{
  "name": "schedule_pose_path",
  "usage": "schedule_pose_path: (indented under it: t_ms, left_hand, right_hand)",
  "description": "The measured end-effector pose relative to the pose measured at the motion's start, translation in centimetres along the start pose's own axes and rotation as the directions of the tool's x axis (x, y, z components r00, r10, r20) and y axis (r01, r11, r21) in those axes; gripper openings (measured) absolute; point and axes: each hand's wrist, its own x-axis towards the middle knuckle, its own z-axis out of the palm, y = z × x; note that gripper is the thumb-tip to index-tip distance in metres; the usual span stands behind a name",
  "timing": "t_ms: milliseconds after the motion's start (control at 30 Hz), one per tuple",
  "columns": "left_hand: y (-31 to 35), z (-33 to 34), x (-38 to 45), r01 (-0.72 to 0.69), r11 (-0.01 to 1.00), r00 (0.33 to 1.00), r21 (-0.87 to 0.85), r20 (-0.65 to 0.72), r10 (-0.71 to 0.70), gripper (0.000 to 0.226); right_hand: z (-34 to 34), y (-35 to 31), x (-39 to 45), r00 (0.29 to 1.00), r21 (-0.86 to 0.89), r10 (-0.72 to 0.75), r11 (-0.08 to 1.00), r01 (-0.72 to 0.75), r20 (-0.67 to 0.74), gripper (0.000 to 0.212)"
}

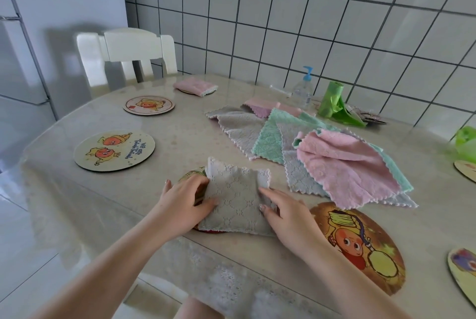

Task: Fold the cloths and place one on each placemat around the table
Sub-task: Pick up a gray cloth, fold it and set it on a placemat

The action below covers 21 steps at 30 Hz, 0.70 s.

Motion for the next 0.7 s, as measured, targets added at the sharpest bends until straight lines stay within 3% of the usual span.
schedule_pose_path:
  t_ms: [200, 300, 367, 433, 567, 700]
  left_hand:
    - [0.7, -0.5, -0.1, 0.031, 0.934, 0.993, -0.357, -0.097, -0.070, 0.033]
    - [1.4, -1.3, 1.1, 0.020, 0.889, 0.979, -0.458, -0.170, -0.109, 0.029]
    - [1.7, -1.6, 2.5, 0.027, 0.880, 0.973, -0.475, -0.190, -0.133, 0.016]
    - [1.5, -1.6, 4.4, 0.045, 0.877, 0.977, -0.478, -0.164, -0.139, 0.019]
    - [0.3, -1.4, 9.4, 0.159, 0.783, 0.983, -0.602, 0.026, -0.180, 0.021]
    - [-0.7, -1.9, 13.9, 0.307, 0.529, 0.945, -0.791, 0.186, -0.270, 0.039]
  right_hand:
    - [0.1, -0.4, -0.5, 0.988, 0.337, -0.061, 0.936, 0.105, -0.140, 0.052]
    - [-0.3, -0.9, 0.6, 0.987, 0.528, -0.045, 0.840, 0.121, -0.156, 0.054]
    - [-0.6, -1.0, 2.2, 0.992, 0.665, 0.019, 0.744, 0.070, -0.126, 0.049]
    - [-1.0, -0.7, 4.2, 0.994, 0.776, 0.085, 0.631, 0.002, -0.071, 0.044]
    - [-0.8, 1.1, 8.9, 0.992, 0.734, 0.127, 0.672, -0.095, 0.011, 0.042]
    - [-0.8, 2.0, 13.6, 0.991, 0.652, 0.117, 0.747, -0.128, 0.060, 0.049]
